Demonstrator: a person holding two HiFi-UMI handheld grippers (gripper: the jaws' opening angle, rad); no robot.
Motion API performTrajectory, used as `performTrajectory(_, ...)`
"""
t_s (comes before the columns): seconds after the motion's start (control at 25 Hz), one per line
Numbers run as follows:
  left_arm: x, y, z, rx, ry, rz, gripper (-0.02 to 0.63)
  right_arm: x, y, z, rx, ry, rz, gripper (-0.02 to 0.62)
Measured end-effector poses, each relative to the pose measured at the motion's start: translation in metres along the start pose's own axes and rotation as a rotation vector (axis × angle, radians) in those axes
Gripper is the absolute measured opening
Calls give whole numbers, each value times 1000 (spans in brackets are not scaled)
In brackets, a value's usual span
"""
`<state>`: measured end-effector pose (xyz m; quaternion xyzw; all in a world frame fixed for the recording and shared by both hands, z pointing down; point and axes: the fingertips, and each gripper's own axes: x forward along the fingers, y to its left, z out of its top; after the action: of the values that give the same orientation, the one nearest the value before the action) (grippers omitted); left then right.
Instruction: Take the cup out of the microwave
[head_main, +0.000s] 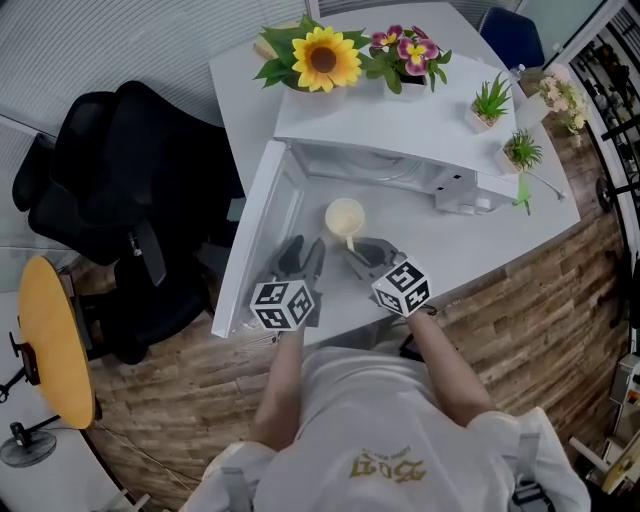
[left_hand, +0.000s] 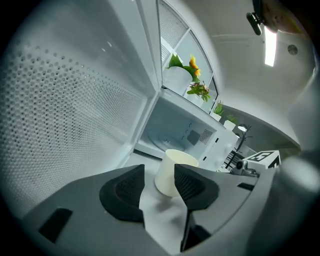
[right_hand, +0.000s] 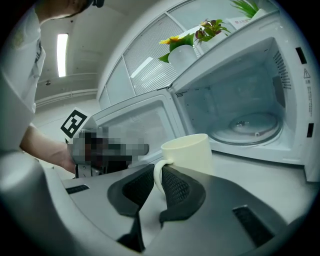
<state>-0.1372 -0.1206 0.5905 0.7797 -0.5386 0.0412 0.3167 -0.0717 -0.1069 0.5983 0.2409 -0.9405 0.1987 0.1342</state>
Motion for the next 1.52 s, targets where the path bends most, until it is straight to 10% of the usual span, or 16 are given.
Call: performTrajectory(1.52, -11, -6, 4, 8, -32, -2, 190, -18, -13, -22, 44, 77, -101, 132)
